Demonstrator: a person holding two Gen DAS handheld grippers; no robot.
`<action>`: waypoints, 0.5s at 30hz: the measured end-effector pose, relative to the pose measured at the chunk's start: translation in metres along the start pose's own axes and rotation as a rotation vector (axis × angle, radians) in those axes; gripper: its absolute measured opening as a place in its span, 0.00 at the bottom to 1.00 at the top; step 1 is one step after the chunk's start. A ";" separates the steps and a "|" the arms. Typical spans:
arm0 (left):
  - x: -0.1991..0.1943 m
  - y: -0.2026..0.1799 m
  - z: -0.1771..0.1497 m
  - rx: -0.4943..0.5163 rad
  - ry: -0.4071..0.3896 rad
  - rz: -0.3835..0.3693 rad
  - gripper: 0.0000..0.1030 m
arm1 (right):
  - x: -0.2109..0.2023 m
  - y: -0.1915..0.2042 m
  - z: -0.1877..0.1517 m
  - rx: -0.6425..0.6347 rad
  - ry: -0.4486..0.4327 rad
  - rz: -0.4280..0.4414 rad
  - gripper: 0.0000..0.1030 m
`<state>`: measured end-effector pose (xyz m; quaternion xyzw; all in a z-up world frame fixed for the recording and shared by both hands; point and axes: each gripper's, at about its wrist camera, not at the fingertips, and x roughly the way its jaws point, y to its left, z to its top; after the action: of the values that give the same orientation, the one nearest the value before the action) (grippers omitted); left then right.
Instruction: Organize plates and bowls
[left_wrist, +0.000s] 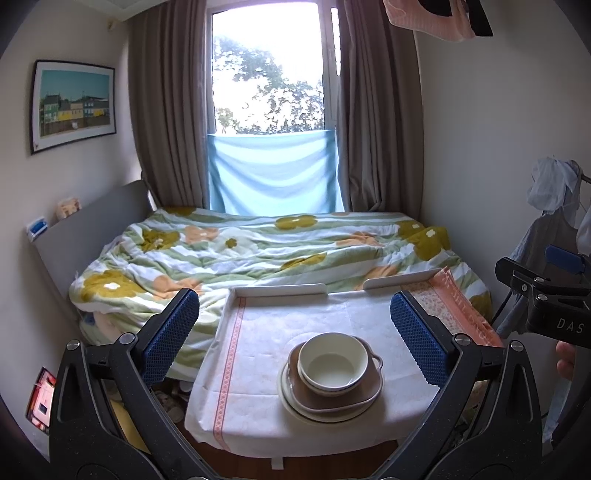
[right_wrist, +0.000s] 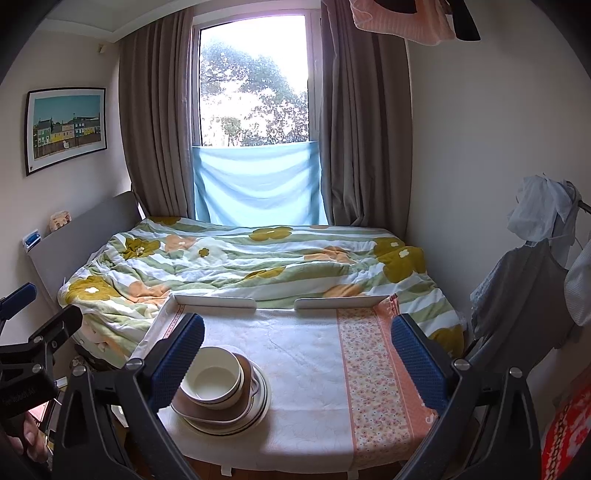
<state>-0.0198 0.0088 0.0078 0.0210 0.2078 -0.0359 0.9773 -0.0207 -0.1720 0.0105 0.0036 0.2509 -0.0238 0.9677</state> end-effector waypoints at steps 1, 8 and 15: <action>0.000 0.000 0.000 0.000 -0.002 0.000 1.00 | 0.000 -0.001 0.001 0.000 0.000 -0.001 0.98; -0.003 0.000 0.001 -0.002 -0.010 -0.004 1.00 | 0.001 -0.005 0.004 0.000 -0.007 -0.006 0.98; -0.002 -0.002 0.002 0.002 -0.009 -0.005 1.00 | 0.003 -0.007 0.004 0.005 -0.013 -0.005 0.98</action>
<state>-0.0213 0.0068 0.0106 0.0214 0.2034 -0.0386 0.9781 -0.0169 -0.1789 0.0126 0.0051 0.2448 -0.0269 0.9692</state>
